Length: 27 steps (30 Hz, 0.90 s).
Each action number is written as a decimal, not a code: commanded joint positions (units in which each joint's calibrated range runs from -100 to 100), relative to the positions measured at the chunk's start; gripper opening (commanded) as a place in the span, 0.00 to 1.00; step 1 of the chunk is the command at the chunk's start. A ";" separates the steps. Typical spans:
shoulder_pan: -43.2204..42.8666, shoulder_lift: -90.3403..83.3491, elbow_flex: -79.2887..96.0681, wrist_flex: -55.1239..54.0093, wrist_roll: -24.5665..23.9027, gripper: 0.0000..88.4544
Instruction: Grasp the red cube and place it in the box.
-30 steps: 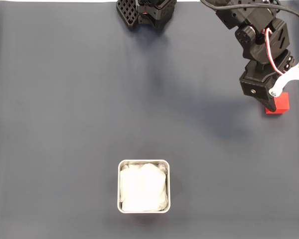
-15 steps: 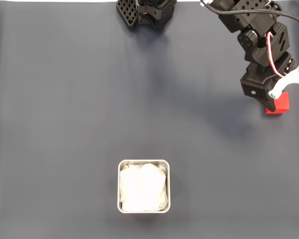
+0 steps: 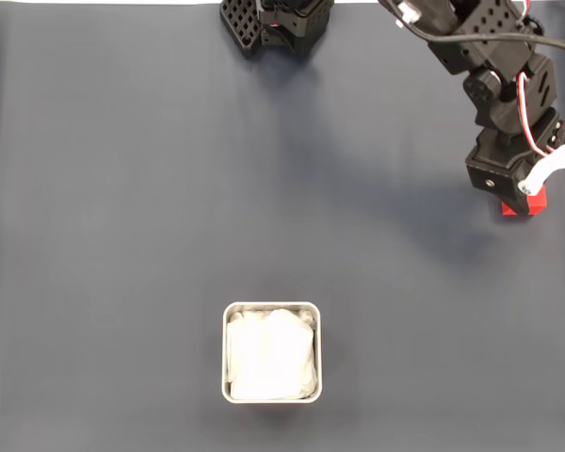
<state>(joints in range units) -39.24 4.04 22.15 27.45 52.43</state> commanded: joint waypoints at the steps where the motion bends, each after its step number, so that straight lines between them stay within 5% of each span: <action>1: -0.17 -0.31 -3.36 -1.13 0.34 0.42; 27: -1.45 4.54 -4.18 -3.59 -0.88 0.42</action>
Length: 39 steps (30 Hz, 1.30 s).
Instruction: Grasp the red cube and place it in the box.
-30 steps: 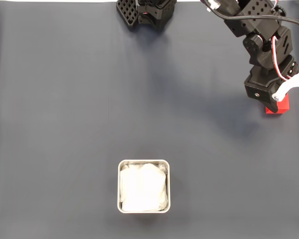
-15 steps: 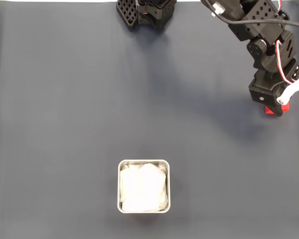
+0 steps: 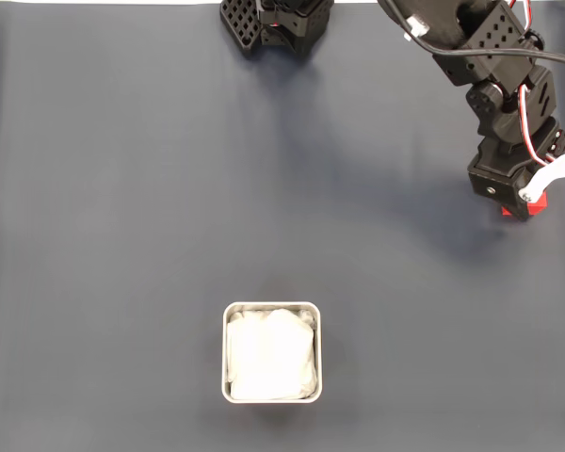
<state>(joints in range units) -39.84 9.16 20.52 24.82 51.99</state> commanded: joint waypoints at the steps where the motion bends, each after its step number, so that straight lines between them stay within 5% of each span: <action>1: -1.00 -0.41 -2.64 -1.05 -0.49 0.42; 39: -1.50 -9.08 6.48 -0.23 -1.22 0.42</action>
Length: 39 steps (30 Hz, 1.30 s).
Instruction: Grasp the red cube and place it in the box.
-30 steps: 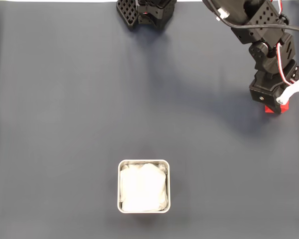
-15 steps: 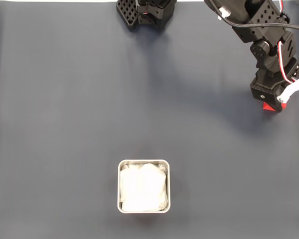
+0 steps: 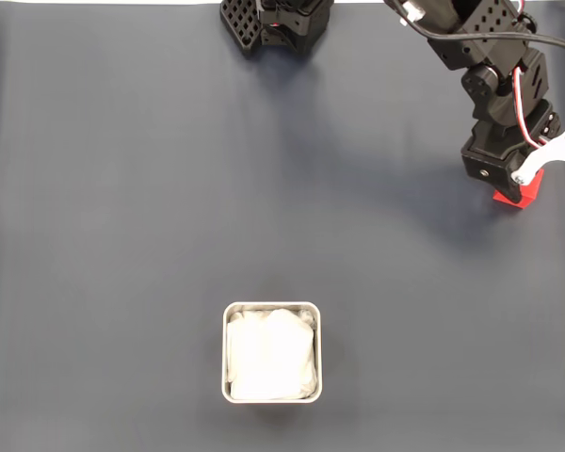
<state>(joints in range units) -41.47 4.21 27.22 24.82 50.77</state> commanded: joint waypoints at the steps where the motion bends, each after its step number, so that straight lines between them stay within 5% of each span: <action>1: 0.13 -4.39 -0.12 -0.23 0.00 0.42; 30: 0.70 -2.83 1.62 -1.21 0.83 0.40; 39: 0.70 -2.13 1.98 -1.21 1.27 0.32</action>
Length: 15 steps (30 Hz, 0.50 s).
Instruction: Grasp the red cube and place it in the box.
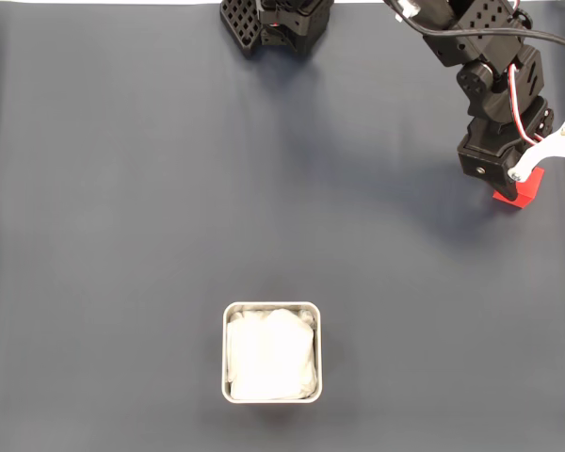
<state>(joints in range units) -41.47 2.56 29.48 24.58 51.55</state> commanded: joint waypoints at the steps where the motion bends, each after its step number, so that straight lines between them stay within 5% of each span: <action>1: 0.70 -0.48 -0.28 -0.98 0.54 0.30; 15: 0.70 -0.14 0.00 -0.57 1.66 0.13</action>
<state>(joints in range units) -41.47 3.00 29.75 24.58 52.77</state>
